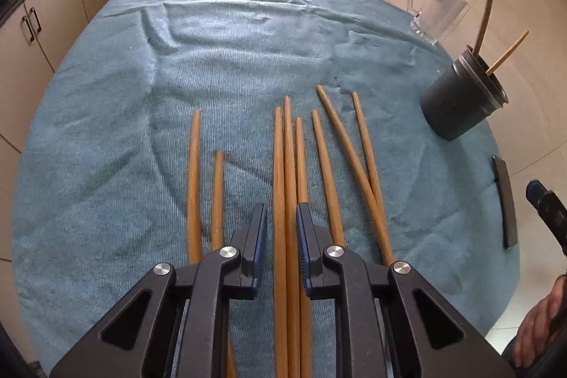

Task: Organize utensils
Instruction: 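Grasp another chopstick with the left gripper while the right gripper grasps one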

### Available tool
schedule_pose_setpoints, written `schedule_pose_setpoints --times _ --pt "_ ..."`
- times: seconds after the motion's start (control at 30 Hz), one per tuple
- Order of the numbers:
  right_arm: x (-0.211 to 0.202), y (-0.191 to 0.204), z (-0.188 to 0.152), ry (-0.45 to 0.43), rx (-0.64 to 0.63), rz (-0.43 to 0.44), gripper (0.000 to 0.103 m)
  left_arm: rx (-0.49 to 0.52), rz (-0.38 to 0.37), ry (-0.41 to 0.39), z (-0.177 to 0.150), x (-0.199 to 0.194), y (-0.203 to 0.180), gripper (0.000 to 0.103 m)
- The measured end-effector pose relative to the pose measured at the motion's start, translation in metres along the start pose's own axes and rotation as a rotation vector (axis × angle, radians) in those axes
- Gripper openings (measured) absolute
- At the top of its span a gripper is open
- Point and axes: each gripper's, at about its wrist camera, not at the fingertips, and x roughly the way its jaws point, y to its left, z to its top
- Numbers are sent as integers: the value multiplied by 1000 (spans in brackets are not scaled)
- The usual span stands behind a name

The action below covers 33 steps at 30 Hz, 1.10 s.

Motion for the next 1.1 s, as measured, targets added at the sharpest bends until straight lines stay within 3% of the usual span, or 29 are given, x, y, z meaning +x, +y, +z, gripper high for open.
schedule_pose_setpoints --times 0.17,0.27,0.33,0.53,0.67,0.93,1.1 --pt "3 4 -5 11 0 6 38 -1 25 -5 1 -2 5 16" --pt "3 7 -7 15 -10 9 38 8 115 -15 0 -5 10 15" --pt "4 8 -8 21 -15 12 38 -10 113 -5 -2 -7 20 6" --pt "12 13 -8 33 -19 21 38 -51 33 -17 -3 -18 31 6" --pt "15 14 -9 38 -16 21 38 -35 -20 -29 6 -19 19 6" --pt "19 16 -8 52 -24 20 38 -25 -4 -21 11 -10 10 6" --pt "41 20 4 118 -8 99 38 -57 -2 -40 9 -18 22 6"
